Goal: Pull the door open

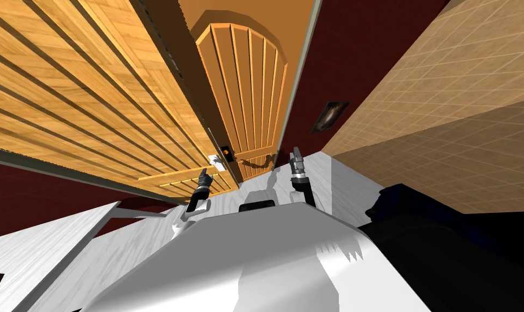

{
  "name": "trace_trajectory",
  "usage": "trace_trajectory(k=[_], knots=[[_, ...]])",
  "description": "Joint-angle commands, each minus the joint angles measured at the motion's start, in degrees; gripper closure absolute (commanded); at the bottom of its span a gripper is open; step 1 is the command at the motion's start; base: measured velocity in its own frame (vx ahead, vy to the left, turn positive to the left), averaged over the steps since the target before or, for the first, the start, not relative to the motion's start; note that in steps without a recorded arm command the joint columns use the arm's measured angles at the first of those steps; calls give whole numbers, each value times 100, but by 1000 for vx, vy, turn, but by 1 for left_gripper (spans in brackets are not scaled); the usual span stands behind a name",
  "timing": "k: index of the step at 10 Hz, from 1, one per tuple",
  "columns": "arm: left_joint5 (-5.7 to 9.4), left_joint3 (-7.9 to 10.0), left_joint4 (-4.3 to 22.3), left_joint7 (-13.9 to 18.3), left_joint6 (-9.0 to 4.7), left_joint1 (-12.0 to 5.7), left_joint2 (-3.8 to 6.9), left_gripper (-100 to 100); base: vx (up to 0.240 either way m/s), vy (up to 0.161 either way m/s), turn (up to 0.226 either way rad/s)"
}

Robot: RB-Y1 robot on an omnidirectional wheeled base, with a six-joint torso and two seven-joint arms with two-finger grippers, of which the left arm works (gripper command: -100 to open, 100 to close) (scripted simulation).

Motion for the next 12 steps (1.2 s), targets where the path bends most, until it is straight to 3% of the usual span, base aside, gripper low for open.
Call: trace_trajectory(k=[1,2,6,8,9,10,12], knots=[[0,0,0,0,0,0,0,-100,-83,-31,-7],[6,87,99,-17,17,-24,10,-100,62,72,69],[6,164,206,-46,45,-143,0,-100,184,68,-9],[-5,125,196,-53,46,-258,-29,-100,237,-35,-115],[1,139,188,-45,43,-199,-11,-100,125,-29,-23],[1,139,188,-45,43,-199,-11,100,-15,7,31],[1,139,188,-45,43,-199,-11,100,-48,6,-15]])
